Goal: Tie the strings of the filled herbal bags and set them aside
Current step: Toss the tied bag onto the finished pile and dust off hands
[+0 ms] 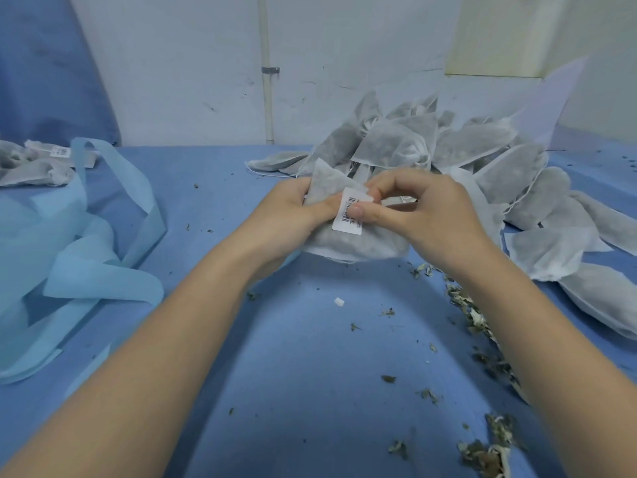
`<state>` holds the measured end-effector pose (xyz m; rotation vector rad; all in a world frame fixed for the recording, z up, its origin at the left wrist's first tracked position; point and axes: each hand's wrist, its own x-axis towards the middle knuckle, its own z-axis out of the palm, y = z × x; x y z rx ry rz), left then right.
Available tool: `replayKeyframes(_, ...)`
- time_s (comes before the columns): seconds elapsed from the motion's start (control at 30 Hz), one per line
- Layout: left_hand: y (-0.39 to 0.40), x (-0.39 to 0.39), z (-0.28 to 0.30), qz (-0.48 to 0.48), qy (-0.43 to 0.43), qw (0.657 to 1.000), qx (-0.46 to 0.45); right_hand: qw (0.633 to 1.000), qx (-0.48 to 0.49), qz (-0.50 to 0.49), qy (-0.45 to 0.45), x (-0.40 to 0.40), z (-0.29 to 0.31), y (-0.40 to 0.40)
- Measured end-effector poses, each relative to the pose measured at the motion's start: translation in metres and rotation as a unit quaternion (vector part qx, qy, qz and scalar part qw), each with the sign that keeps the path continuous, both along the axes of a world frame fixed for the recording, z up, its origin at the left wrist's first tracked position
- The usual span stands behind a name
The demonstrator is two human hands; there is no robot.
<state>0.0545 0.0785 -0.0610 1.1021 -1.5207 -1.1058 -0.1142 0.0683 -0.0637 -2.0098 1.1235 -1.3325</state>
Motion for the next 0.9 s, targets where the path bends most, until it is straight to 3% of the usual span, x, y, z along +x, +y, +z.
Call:
replayKeyframes(0.2, 0.0, 0.002, 0.0, -0.03, 0.064, 0.996, 0.053, 0.999, 0.017, -0.031, -0.015, 0.003, -0.004, -0.002)
replayKeyframes(0.47, 0.001, -0.001, -0.002, -0.002, -0.001, 1.0, 0.031, 0.983, 0.094, 0.046, -0.151, 0.004, -0.008, -0.004)
replayKeyframes(0.63, 0.004, -0.007, -0.004, -0.004, -0.01, 0.999, 0.035, 0.979, 0.064, -0.001, -0.195, 0.012, -0.011, -0.006)
replayKeyframes(0.8, 0.003, -0.01, -0.006, 0.01, 0.032, 0.998, 0.045, 0.978, 0.0, -0.045, -0.204, 0.017, -0.016, -0.009)
replayKeyframes(0.9, 0.002, -0.012, -0.006, 0.036, 0.084, 0.994, 0.065, 0.985, 0.036, -0.002, -0.171, 0.015, -0.018, -0.006)
